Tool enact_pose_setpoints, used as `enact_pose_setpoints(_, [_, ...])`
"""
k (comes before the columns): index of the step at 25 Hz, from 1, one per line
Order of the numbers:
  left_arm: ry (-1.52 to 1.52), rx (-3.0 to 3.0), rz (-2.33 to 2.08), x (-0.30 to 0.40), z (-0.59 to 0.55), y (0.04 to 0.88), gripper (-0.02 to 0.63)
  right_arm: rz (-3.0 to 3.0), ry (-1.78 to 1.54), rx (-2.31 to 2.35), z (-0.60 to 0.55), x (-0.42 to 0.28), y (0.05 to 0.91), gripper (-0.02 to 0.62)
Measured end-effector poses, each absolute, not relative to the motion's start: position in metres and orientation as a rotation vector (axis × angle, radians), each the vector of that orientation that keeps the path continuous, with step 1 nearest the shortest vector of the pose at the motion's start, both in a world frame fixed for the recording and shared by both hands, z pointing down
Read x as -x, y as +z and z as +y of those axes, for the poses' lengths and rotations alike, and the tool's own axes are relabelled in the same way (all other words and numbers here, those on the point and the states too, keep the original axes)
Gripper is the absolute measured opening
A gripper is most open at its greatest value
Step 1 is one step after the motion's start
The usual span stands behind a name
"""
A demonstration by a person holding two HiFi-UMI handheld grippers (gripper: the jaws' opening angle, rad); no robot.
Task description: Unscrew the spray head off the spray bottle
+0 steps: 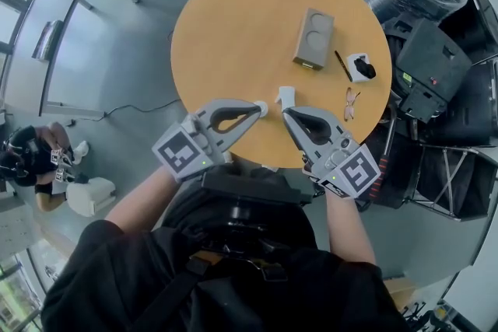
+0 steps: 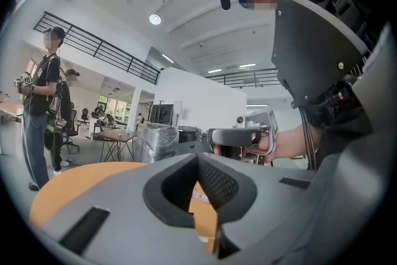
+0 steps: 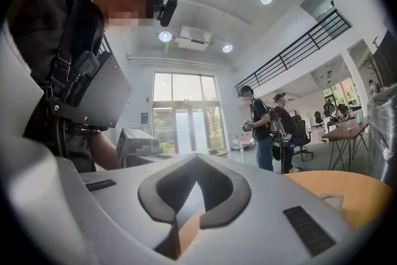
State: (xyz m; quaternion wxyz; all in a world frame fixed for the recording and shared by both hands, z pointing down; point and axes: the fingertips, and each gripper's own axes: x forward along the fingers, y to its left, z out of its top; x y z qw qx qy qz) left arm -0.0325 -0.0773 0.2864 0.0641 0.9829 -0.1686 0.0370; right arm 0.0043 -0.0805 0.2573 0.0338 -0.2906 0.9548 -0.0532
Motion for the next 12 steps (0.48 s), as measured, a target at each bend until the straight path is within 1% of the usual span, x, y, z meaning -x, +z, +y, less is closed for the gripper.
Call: enact_pose_setpoints(12, [0.101,-2.975,-0.507,0.0305,-0.0770,0.2835,0.005,2.933,-0.162,0.908,-0.0793,-0.0077,0.2571,0.006])
